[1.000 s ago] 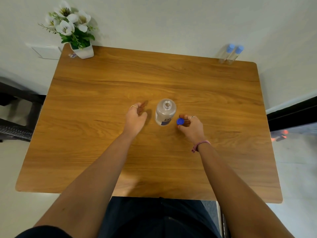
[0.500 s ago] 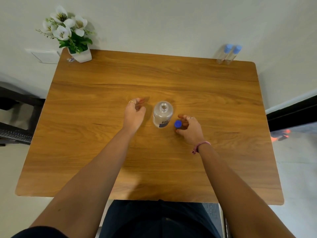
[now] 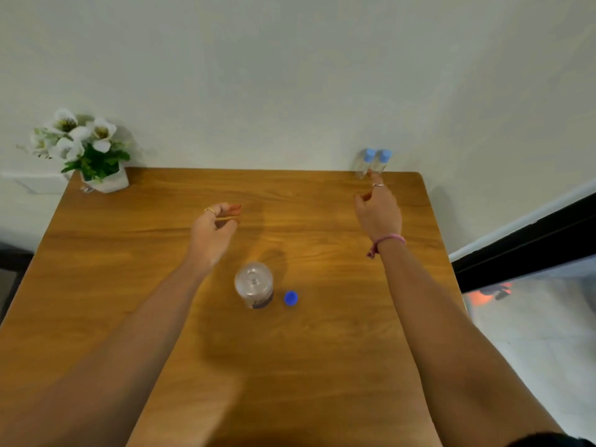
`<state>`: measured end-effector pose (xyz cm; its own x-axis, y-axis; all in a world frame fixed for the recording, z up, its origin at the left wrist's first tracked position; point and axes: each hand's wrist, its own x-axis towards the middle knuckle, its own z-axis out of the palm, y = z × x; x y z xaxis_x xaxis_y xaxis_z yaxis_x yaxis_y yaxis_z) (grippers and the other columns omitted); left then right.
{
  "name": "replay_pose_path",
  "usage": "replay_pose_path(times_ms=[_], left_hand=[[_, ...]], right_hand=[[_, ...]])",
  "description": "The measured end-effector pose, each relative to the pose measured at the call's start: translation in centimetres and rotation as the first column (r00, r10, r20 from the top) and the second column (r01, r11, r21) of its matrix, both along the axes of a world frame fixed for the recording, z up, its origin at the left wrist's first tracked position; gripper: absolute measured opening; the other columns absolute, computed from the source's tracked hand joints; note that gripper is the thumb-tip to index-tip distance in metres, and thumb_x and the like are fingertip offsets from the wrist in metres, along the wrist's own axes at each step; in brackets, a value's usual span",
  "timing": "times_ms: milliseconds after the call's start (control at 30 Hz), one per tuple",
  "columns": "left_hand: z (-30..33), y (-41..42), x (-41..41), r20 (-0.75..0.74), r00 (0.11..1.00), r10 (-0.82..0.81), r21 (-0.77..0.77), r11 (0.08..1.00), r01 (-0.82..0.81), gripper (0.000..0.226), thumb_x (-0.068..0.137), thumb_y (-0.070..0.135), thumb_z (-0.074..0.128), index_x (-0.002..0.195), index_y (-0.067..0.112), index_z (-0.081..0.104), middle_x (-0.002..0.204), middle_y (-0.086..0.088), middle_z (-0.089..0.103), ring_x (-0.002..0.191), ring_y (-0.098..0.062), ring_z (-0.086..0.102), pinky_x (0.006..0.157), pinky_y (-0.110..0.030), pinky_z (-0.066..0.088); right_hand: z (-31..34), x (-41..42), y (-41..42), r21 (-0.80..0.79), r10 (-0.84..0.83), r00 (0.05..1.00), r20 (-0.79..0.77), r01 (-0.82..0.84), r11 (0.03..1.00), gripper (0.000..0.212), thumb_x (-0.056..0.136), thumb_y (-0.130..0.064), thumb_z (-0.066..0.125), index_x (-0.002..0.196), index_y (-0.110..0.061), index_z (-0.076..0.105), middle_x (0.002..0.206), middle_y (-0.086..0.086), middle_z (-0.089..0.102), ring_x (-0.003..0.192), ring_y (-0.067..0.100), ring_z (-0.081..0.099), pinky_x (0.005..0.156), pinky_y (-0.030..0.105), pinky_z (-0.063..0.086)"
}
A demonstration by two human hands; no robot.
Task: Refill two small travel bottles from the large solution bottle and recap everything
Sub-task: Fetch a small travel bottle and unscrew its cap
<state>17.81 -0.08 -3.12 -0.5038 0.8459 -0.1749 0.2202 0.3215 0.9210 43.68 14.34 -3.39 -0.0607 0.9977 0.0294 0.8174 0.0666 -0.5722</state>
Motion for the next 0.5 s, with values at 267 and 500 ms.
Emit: replay_pose_path(times_ms=[267, 500], left_hand=[[0.0, 3.8, 0.6, 0.024, 0.998, -0.066, -0.03, 0.997, 0.067, 0.028, 0.091, -0.002, 0.053, 0.113, 0.013, 0.062, 0.104, 0.004, 0.066, 0.095, -0.013, 0.062, 0.077, -0.018, 0.048], [-0.4, 6.3, 1.0, 0.001, 0.994, -0.111, -0.054, 0.992, 0.111, 0.027, 0.092, -0.004, 0.051, 0.113, 0.011, 0.061, 0.099, 0.008, 0.063, 0.094, -0.012, 0.06, 0.072, -0.013, 0.044]], right_hand=[[-1.1, 0.3, 7.0, -0.012, -0.063, 0.985, 0.16, 0.065, 0.998, 0.051, 0.098, -0.029, 0.04, 0.147, -0.025, 0.028, 0.125, 0.011, 0.051, 0.096, 0.032, 0.06, 0.069, 0.035, 0.042], [-3.1, 0.7, 10.4, -0.002, 0.014, 0.962, 0.271, -0.014, 1.0, 0.047, 0.099, -0.028, 0.039, 0.146, -0.027, 0.032, 0.14, 0.01, 0.042, 0.084, 0.03, 0.062, 0.068, 0.038, 0.051]])
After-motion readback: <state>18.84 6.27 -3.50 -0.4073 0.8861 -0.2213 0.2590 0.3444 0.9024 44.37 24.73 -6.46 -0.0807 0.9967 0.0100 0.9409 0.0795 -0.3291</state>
